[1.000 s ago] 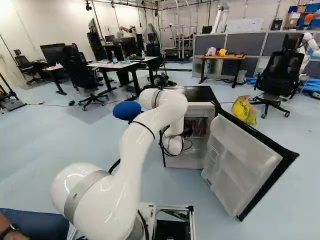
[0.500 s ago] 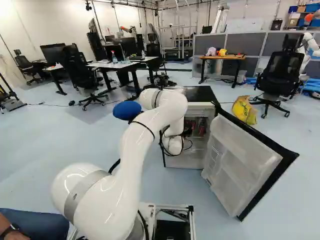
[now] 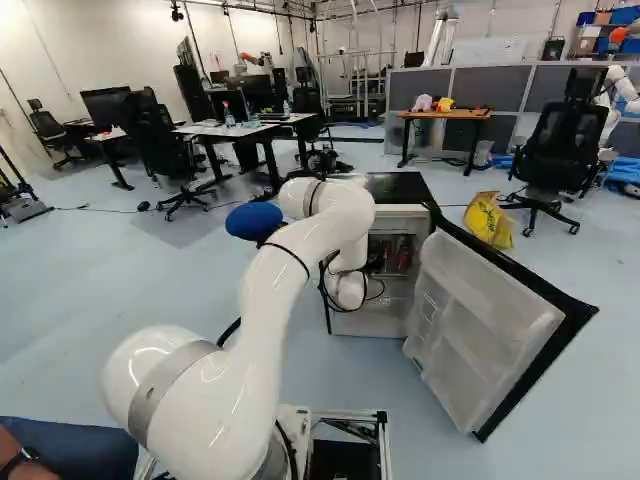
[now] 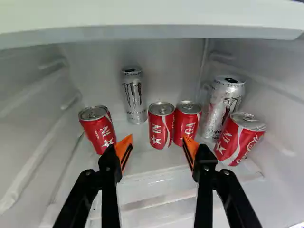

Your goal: Grab a drink from the fridge

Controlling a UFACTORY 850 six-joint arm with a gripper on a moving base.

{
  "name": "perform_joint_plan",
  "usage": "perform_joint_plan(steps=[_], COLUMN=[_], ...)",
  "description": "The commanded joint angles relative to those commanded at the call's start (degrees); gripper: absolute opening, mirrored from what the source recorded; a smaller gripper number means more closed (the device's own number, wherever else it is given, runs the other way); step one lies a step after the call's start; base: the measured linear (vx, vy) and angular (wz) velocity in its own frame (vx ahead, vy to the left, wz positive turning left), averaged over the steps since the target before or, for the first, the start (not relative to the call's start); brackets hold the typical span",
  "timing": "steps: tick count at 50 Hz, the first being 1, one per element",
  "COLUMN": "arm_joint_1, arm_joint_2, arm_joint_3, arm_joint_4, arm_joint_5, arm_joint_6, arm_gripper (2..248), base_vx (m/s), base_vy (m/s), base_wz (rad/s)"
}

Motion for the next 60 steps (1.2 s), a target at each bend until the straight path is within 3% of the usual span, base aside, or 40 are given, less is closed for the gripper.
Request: perform_joint_plan(steps=[60], arm_joint_1=[0.60], arm_joint_2=[-3.55], arm_joint_3=[-6.55], arm_joint_4=[0.00], arm_joint_5=[-4.10], arm_joint_6=[0.00], arm_gripper=[160], base_vx=[0.000], base_vy=[0.000], base_wz=[0.000])
